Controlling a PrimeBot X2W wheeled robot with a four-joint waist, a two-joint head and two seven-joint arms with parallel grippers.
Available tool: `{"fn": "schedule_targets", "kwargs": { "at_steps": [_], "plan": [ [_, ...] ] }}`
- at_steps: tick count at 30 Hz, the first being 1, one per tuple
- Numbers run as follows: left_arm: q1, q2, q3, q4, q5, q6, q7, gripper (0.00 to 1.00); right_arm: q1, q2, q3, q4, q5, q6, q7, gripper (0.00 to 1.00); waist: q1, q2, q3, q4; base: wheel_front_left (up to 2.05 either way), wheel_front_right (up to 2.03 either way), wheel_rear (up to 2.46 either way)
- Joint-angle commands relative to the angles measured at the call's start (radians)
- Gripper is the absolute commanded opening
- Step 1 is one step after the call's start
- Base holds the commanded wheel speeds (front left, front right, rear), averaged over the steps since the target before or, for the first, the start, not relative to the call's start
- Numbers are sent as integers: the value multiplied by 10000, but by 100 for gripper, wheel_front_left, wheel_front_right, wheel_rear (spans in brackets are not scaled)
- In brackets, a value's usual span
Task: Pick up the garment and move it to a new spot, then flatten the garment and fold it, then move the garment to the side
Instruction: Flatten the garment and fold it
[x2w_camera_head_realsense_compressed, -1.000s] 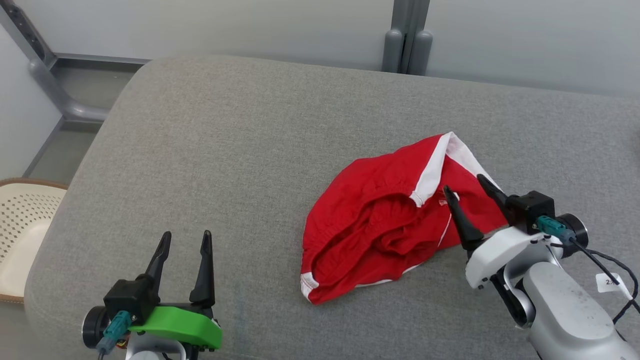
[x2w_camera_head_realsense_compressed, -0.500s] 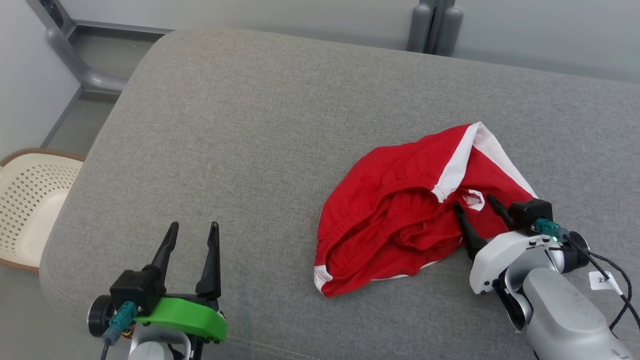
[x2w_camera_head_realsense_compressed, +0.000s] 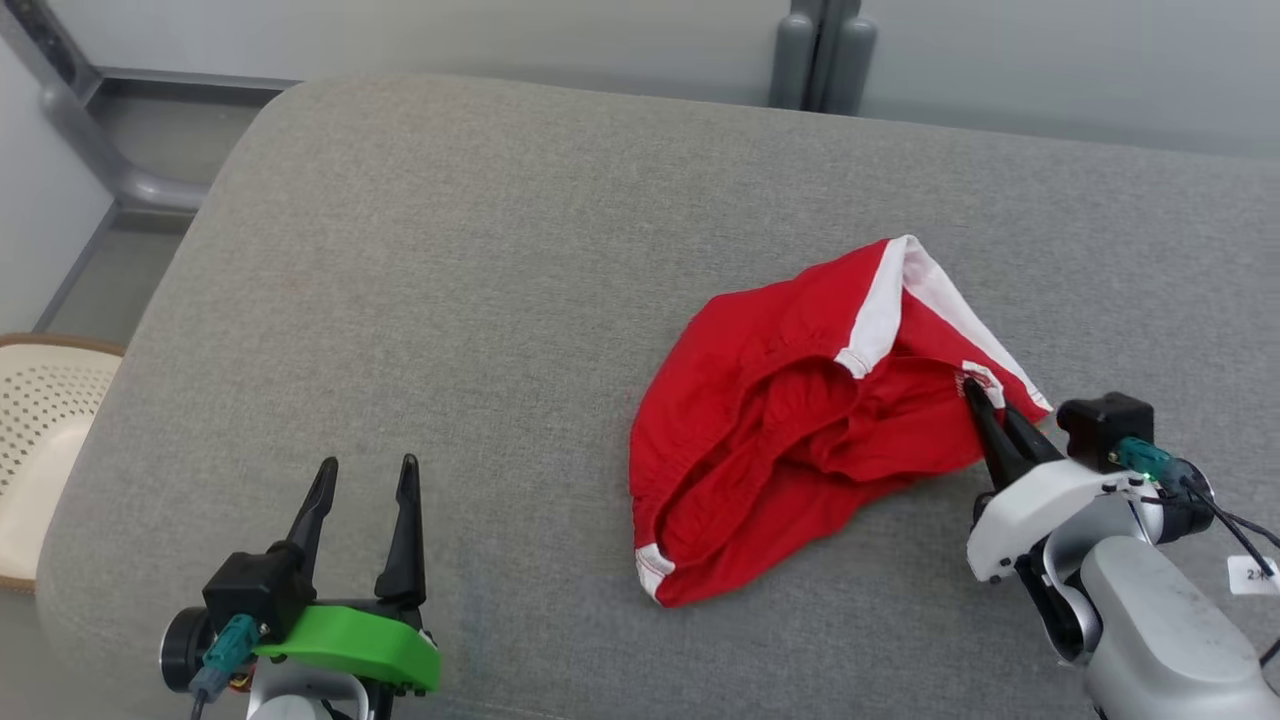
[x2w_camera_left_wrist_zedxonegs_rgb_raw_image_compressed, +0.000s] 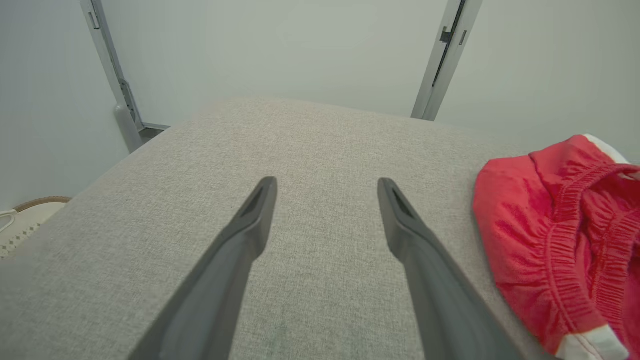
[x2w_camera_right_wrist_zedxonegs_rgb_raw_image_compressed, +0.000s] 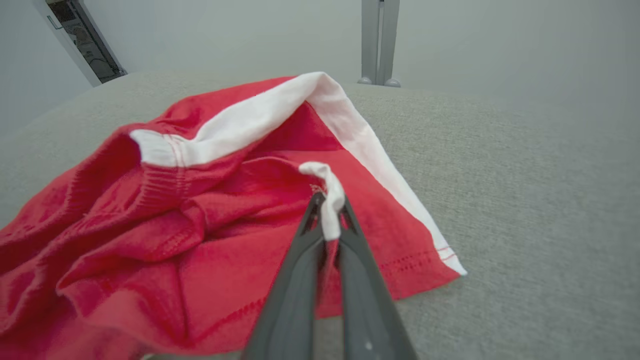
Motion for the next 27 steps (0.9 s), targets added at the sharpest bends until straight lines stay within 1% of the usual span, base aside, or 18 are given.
{"fn": "schedule_targets", "kwargs": {
  "at_steps": [1, 5, 10, 12, 15, 16, 17, 20, 27],
  "plan": [
    [121, 5, 5, 24, -34, -20, -28, 100, 391, -96, -144, -280, -38, -16, -27, 0, 0, 0, -280, -552, 0, 0, 0],
    [212, 7, -67, -5, -125, -16, -28, 100, 1265, -310, -586, -1042, 196, -16, -28, 0, 0, 0, -422, -1016, 0, 0, 0],
    [254, 9, -100, -57, -165, 50, -28, 100, 2470, -494, -1333, -1832, 428, -16, 44, 0, 0, 0, -487, -1355, 0, 0, 0],
    [292, 9, -47, -76, -148, 61, -28, 100, 2958, -478, -1702, -2165, 493, -16, 184, 0, 0, 0, -490, -1459, 0, 0, 0],
    [360, 10, 8, -92, -99, 58, -28, 100, 3603, -235, -2167, -2637, 665, -16, 510, 0, 0, 0, -473, -1603, 0, 0, 0],
    [351, 8, 3, -91, -91, 56, -28, 100, 3729, -232, -2270, -2776, 623, -16, 562, 28, 0, 0, -464, -1622, 0, 0, 0],
    [345, 8, -3, -89, -84, 53, -28, 100, 3827, -197, -2380, -2914, 540, -16, 598, 100, 0, 0, -457, -1653, 0, 0, 0],
    [319, 10, 2, -72, -69, 47, -28, 100, 3962, -22, -2603, -3305, 290, -15, 564, 100, 0, 0, -466, -1719, 0, 0, 0],
    [339, 9, 91, -32, 68, 26, -28, 100, 3952, 312, -2929, -4301, -726, -16, 207, 100, 0, 0, -697, -1789, 0, 0, 0]
  ]
}}
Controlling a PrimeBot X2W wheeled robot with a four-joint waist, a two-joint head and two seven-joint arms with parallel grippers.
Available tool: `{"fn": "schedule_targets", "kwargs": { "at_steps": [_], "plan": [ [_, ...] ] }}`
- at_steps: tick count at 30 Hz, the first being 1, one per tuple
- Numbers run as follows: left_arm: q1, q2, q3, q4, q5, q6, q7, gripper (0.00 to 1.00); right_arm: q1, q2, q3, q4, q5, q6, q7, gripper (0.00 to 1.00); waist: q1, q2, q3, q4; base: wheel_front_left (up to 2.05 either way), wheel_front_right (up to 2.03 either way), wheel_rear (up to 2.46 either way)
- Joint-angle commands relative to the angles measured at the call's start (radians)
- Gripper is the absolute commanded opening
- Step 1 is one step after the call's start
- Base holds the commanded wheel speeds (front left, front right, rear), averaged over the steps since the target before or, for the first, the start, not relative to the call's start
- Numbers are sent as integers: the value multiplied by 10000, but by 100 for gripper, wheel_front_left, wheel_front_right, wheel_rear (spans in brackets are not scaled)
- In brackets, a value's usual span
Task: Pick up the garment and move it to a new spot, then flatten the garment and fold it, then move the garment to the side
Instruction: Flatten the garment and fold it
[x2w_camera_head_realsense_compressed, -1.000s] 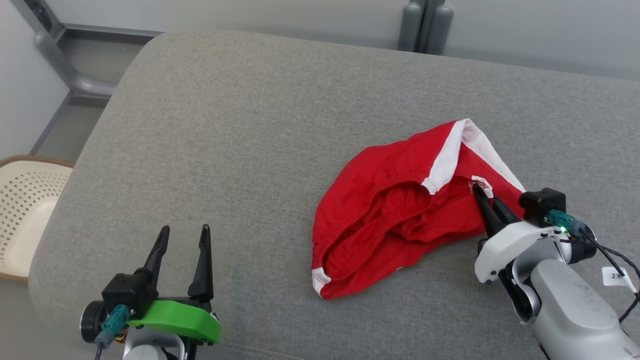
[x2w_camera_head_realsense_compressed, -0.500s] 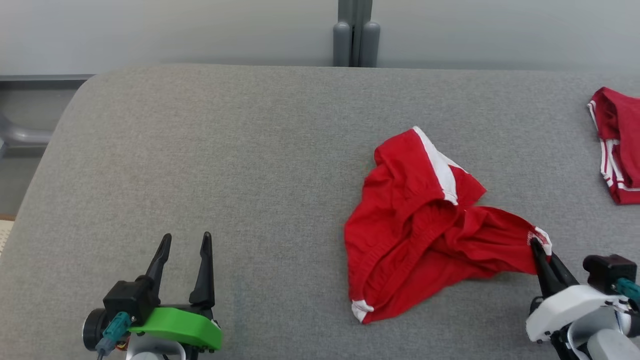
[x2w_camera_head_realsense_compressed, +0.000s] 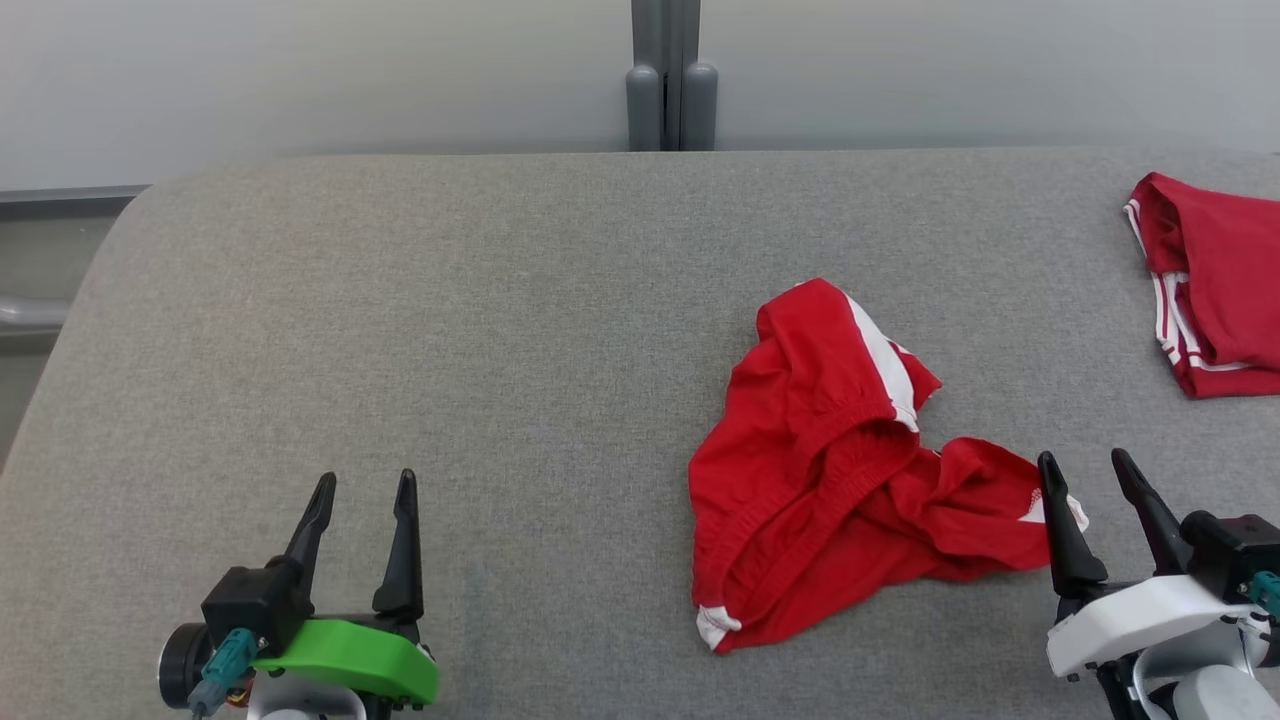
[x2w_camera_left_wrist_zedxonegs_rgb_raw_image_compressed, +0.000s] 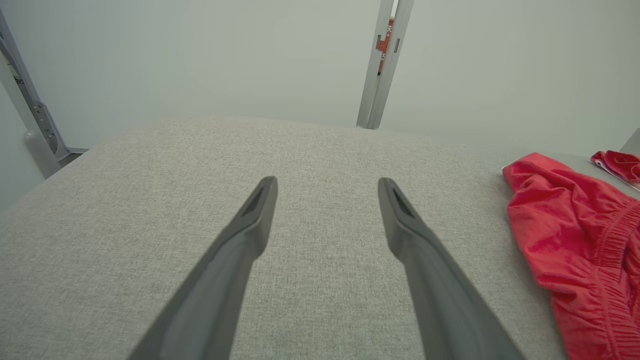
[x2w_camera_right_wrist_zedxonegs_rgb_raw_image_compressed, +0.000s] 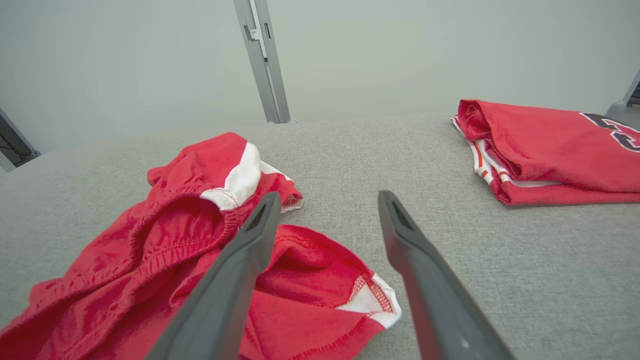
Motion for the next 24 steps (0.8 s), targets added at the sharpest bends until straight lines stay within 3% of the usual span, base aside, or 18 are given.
{"fn": "schedule_targets", "kwargs": {
  "at_steps": [1, 13, 18, 24],
  "plan": [
    [107, 19, 54, -6, 83, 5, -28, 100, 59, 80, -22, -212, -171, -16, -113, 100, 0, 0, -101, -14, 0, 0, 0],
    [356, 104, 255, -150, 262, -24, -28, 100, 859, 987, -69, -2100, -937, -16, -295, 100, 0, 0, -383, -69, 0, 0, 0],
    [451, 152, 317, -293, 352, -28, -28, 100, 992, 1101, -21, -2239, -1046, -16, -296, 100, 0, 0, -480, -188, 0, 0, 0],
    [113, 195, -624, -276, 738, -38, -28, 100, 917, 1133, 67, -2176, -1067, -16, -298, 100, 0, 0, -580, -419, 0, 0, 0]
  ]
}}
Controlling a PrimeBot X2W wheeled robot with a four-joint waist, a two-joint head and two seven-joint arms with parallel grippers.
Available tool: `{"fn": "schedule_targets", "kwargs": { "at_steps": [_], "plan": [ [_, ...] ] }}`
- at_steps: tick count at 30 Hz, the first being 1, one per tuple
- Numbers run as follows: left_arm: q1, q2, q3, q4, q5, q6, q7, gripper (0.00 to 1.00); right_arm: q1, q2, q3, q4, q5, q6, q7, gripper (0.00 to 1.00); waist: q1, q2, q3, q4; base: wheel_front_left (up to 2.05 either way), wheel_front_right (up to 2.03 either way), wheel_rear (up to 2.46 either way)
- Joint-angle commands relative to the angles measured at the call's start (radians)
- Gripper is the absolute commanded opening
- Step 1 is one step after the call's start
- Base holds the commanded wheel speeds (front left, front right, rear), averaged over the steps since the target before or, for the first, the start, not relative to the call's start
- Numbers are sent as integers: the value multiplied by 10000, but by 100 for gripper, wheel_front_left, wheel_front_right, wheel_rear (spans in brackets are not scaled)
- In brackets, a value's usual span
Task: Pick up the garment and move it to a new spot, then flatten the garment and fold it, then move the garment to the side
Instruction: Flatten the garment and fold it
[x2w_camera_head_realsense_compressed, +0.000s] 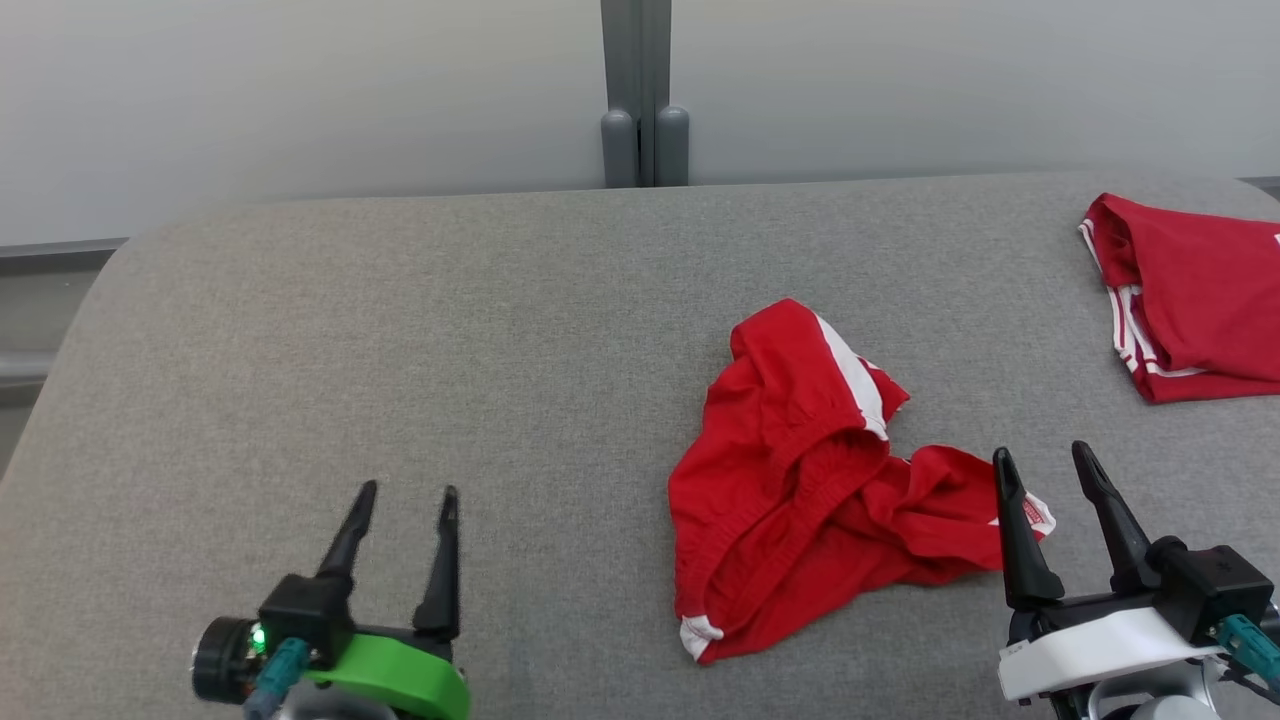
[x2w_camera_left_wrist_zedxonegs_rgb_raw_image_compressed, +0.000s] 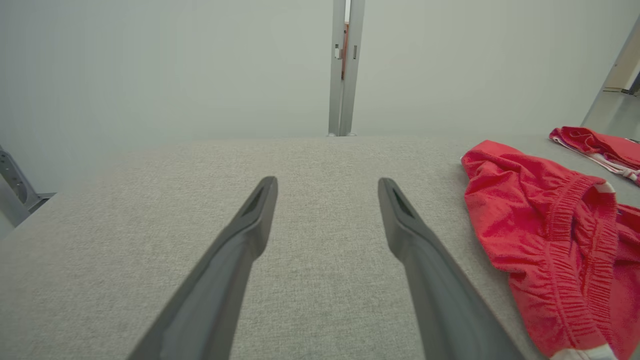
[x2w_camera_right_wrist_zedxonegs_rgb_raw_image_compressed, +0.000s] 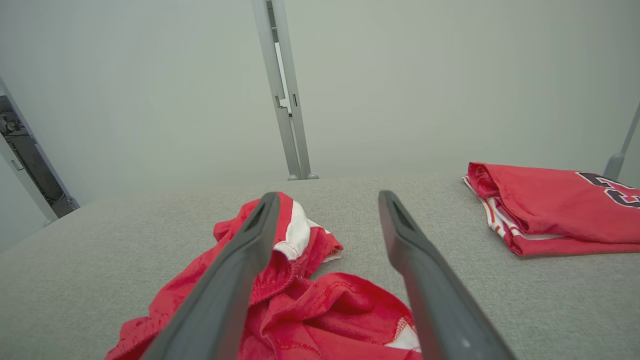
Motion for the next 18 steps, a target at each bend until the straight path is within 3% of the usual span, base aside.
{"fn": "schedule_targets", "kwargs": {
  "at_steps": [1, 13, 18],
  "plan": [
    [-267, 53, -446, 40, 82, -25, -28, 100, 6, -2, 56, 31, -53, -16, -26, 100, 0, 0, -32, -121, 0, 0, 0],
    [-1767, 265, -5397, 1113, -438, -26, -26, 100, -387, 17, 639, 119, 81, -16, -25, 100, 0, 0, 263, -1002, 0, 0, 0],
    [-2406, 378, -6833, 1808, -794, -15, -26, 100, -566, 63, 811, 132, 152, -16, -27, 100, 0, 0, 504, -1332, 0, 0, 0]
  ]
}}
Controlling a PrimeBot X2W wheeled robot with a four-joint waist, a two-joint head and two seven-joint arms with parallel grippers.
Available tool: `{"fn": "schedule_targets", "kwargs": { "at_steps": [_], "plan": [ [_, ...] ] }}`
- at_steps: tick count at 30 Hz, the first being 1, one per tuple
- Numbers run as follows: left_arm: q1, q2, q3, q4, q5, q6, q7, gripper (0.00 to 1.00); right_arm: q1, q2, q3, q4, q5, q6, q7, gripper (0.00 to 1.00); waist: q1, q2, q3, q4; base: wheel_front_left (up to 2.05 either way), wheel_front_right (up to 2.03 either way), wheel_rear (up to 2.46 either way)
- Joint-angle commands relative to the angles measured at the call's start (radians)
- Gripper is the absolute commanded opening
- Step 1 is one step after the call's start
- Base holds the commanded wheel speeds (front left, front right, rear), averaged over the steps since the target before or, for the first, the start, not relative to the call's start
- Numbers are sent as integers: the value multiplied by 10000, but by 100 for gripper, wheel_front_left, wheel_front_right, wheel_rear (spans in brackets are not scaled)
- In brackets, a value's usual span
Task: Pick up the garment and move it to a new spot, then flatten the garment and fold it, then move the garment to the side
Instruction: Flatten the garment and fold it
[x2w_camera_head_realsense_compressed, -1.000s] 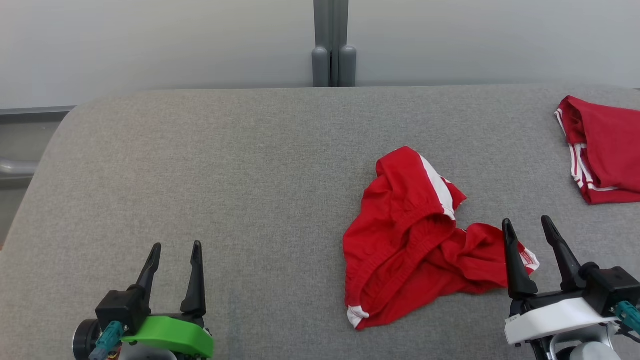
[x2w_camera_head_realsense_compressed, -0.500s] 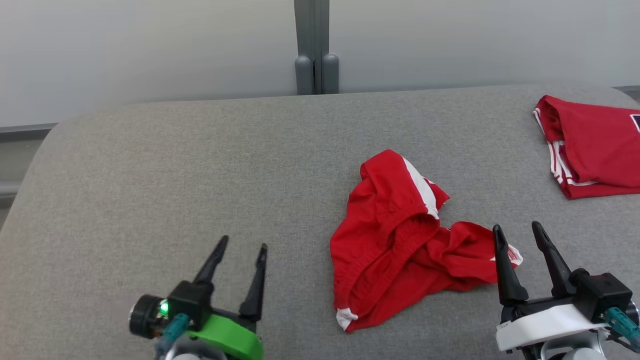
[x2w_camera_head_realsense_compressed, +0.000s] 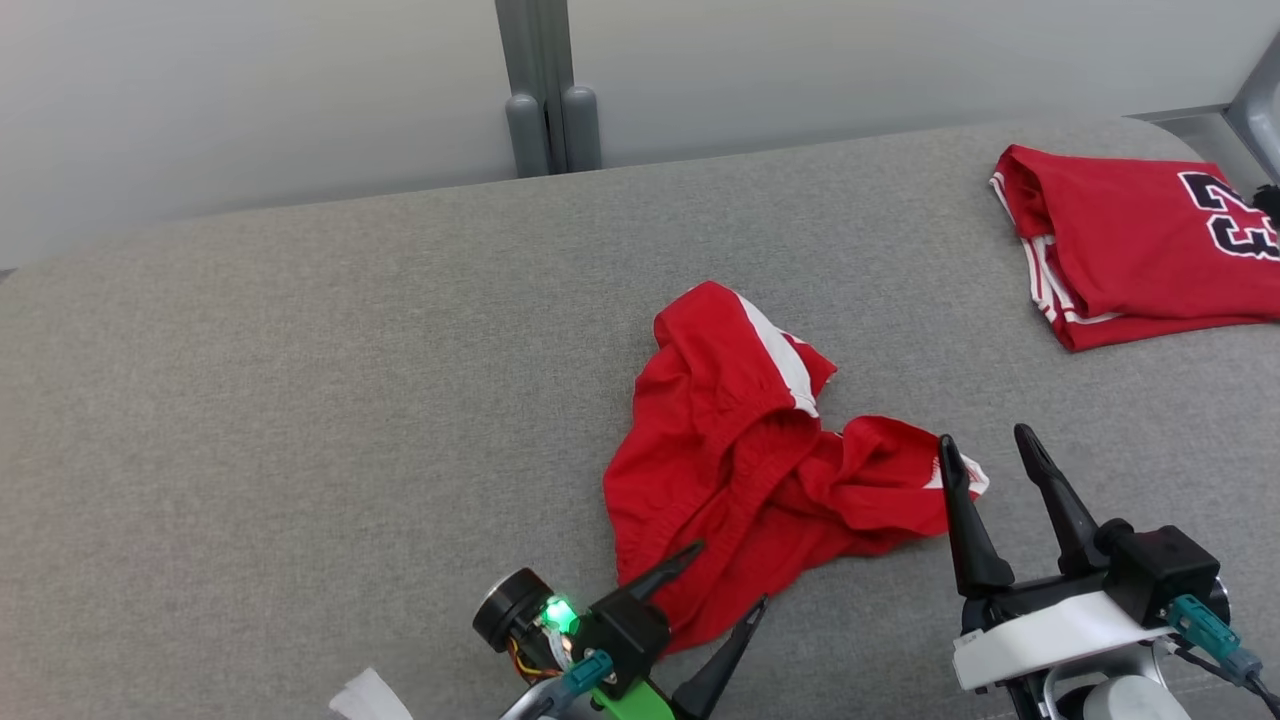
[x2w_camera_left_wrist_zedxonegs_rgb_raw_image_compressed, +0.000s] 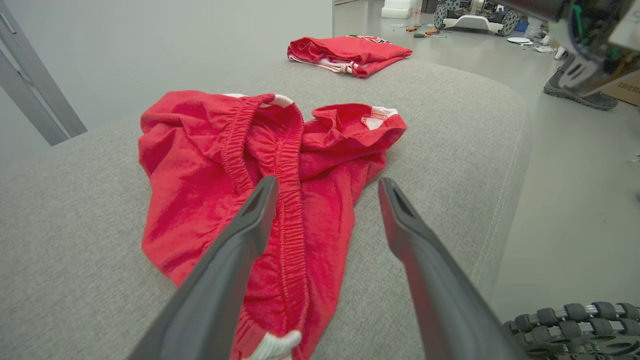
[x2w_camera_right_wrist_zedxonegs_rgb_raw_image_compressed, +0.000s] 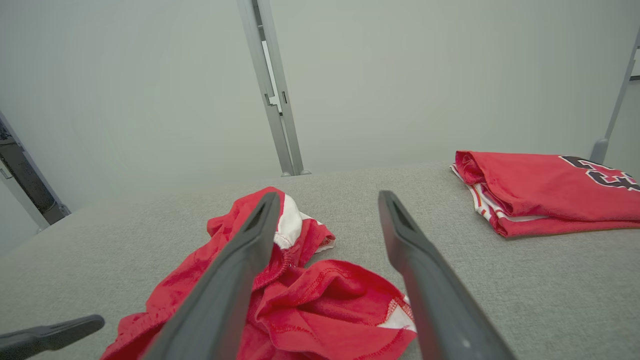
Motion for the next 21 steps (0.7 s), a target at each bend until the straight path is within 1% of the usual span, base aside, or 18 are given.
{"fn": "schedule_targets", "kwargs": {
  "at_steps": [1, 5, 14, 18, 19, 20, 21],
  "plan": [
    [-240, 141, -186, 266, -166, 4, -25, 100, -158, 12, 19, 30, 74, -16, -26, 100, 0, 0, 228, -253, 0, 0, 0],
    [-649, 261, -627, 1008, -476, 3, -16, 100, -280, 82, 50, 89, 89, -16, -26, 100, 0, 0, 367, -412, 0, 0, 0],
    [-1023, 515, -1108, 2424, -761, 3, -14, 100, -410, 186, -67, 169, 71, -16, -27, 100, 0, 0, 548, -481, 0, 0, 0],
    [-1029, 645, -1069, 2715, -915, 3, -14, 100, -455, 207, -156, 167, 29, -16, -26, 100, 0, 0, 569, -445, 0, 0, 0],
    [-1014, 675, -1061, 2768, -1000, 3, -14, 96, -454, 210, -182, 165, 24, -16, -26, 100, 0, 0, 572, -430, 0, 0, 0],
    [-1016, 666, -1033, 2786, -1094, 3, -14, 43, -458, 220, -206, 160, 17, -16, -26, 100, 0, 0, 576, -410, 0, 0, 0],
    [-1028, 657, -1016, 2790, -1126, 3, -14, 14, -460, 226, -224, 158, 10, -16, -26, 100, 0, 0, 577, -392, 0, 0, 0]
  ]
}}
